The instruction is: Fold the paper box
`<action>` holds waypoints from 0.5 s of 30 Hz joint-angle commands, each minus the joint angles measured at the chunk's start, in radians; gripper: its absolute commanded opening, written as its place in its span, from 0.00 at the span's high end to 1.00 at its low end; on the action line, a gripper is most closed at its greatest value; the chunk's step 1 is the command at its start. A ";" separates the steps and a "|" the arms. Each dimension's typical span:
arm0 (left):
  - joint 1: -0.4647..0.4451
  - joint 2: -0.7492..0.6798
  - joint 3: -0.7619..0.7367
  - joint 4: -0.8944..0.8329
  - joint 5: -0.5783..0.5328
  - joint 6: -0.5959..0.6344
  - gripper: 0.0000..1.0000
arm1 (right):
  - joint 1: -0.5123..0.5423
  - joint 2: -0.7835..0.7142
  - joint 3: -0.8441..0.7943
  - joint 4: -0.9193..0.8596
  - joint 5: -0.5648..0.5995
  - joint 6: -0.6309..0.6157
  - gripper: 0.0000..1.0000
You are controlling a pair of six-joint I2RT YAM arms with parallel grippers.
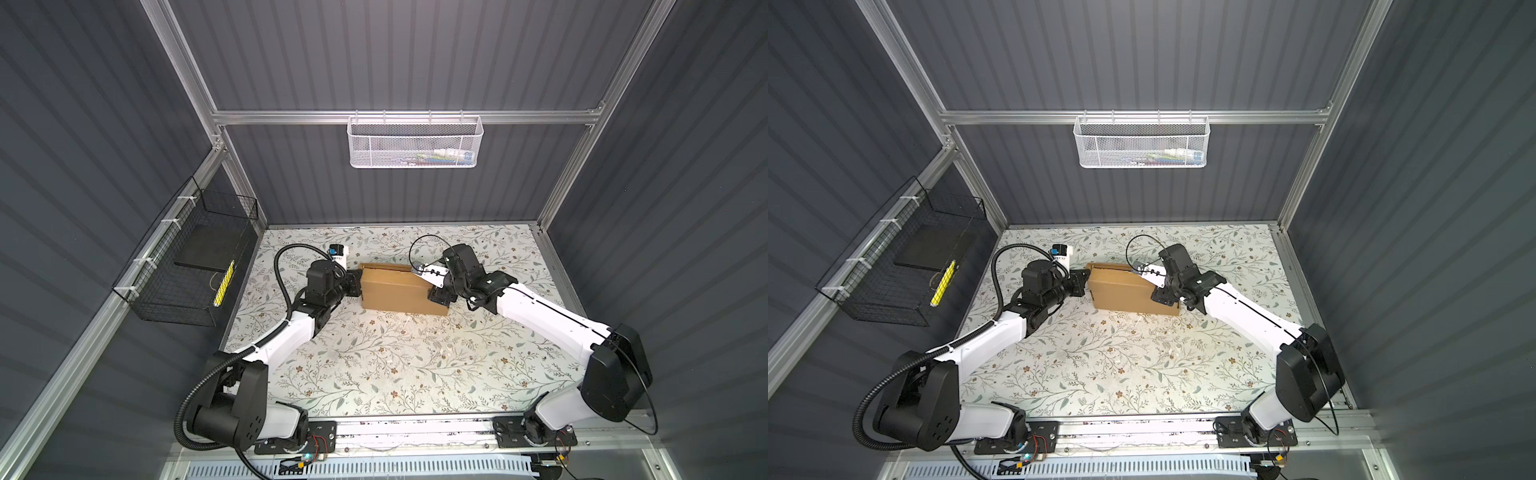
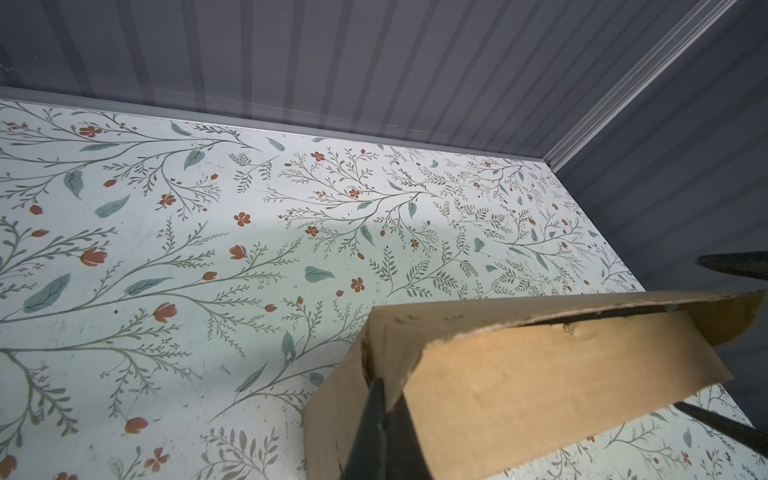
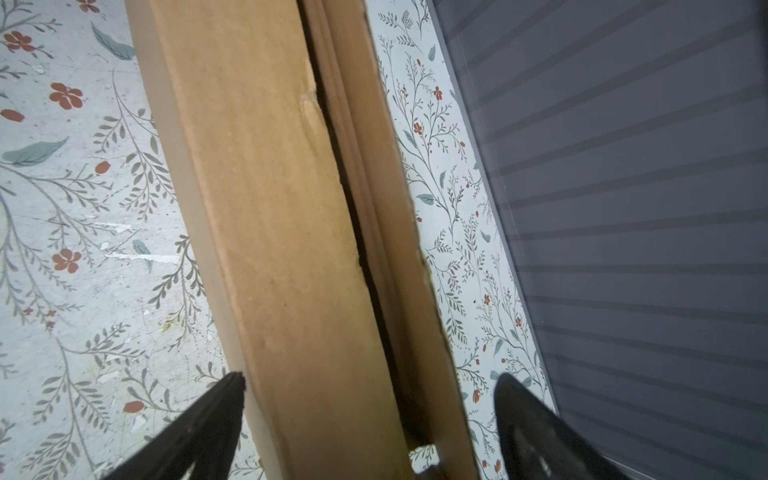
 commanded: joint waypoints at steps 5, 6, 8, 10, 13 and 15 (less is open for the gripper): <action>-0.008 0.012 -0.043 -0.129 0.020 -0.002 1.00 | -0.001 0.013 0.031 -0.020 -0.032 0.007 0.17; -0.008 0.012 -0.043 -0.129 0.020 -0.003 1.00 | -0.001 0.013 0.029 -0.020 -0.033 0.008 0.18; -0.008 0.011 -0.042 -0.130 0.021 -0.003 1.00 | -0.001 0.014 0.026 -0.021 -0.037 0.010 0.19; -0.008 0.011 -0.040 -0.132 0.021 -0.003 1.00 | -0.001 0.017 0.022 -0.021 -0.042 0.011 0.20; -0.008 0.011 -0.036 -0.132 0.021 -0.003 1.00 | 0.000 0.020 0.015 -0.021 -0.048 0.017 0.20; -0.008 0.011 -0.035 -0.132 0.021 -0.003 1.00 | -0.001 0.022 0.011 -0.021 -0.052 0.020 0.20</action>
